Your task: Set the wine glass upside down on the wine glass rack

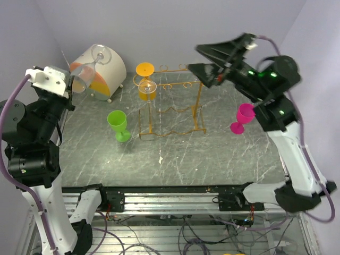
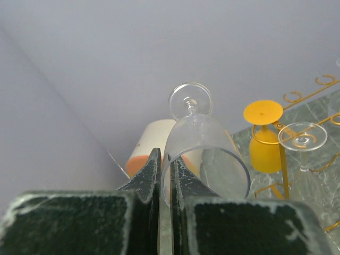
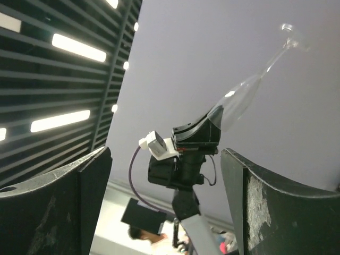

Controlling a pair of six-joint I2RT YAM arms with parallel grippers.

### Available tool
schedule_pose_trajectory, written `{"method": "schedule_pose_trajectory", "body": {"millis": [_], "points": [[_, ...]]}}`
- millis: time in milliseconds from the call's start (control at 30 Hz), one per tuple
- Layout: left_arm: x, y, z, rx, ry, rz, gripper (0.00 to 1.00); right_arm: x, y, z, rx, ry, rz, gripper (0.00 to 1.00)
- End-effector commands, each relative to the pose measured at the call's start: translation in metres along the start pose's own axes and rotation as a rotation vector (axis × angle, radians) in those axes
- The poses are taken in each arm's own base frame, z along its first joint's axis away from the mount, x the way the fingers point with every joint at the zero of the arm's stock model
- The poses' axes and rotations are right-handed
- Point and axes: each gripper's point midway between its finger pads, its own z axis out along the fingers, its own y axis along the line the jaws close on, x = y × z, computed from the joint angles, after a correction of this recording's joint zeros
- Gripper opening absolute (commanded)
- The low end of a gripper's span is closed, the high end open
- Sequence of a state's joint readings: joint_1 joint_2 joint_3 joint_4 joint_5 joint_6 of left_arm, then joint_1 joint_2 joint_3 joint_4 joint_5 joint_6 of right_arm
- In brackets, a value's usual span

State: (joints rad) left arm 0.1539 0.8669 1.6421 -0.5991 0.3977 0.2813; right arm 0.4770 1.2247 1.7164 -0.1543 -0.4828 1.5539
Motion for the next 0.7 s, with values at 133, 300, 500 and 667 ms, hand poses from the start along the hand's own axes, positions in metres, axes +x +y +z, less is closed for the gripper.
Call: {"method": "schedule_pose_trajectory", "body": {"millis": [133,300,500,667], "points": [[-0.053,0.006,-0.008,-0.013,-0.176,0.036,0.07,0.049,-0.061,0.112,0.168,0.031,0.06,0.78],[-0.059,0.003,-0.012,-0.003,-0.194,0.04,0.07,0.061,-0.081,0.15,0.16,0.037,0.102,0.65],[-0.062,0.0,-0.015,0.007,-0.205,0.053,0.07,0.079,-0.087,0.183,0.124,0.057,0.108,0.64],[-0.061,-0.003,-0.015,0.027,-0.206,0.047,0.07,0.093,-0.089,0.202,0.092,0.075,0.147,0.63]]}}
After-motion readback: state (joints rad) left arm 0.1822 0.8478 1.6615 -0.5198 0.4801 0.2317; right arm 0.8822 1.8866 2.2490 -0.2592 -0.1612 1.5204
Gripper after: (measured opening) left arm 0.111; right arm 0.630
